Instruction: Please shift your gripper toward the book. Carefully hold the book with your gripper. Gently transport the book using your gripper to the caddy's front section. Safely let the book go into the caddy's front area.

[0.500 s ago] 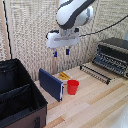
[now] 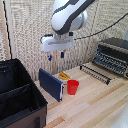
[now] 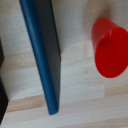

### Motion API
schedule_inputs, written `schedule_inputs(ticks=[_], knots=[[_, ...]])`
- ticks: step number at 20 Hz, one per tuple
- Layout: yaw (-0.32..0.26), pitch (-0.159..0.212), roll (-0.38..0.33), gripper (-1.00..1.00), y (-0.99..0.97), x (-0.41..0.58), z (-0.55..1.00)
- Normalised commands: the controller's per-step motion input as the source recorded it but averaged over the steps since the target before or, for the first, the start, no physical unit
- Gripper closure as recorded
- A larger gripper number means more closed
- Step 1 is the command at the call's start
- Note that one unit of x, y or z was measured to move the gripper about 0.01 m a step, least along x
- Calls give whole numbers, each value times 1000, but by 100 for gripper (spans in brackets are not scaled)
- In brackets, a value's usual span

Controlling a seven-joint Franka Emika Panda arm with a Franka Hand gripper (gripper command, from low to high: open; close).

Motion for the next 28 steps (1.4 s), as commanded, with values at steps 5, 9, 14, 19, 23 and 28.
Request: schedule_inputs(ticks=[5,9,14,19,23,28], knots=[[120,7,-8,-100,139,333,-140],[181,42,-3,-100,0,451,-214],[151,85,-23,-100,111,433,-229],[87,160,-47,-100,246,358,-247],[88,184,-75,-100,81,236,-239],[53,96,-47,100,-142,65,-140]])
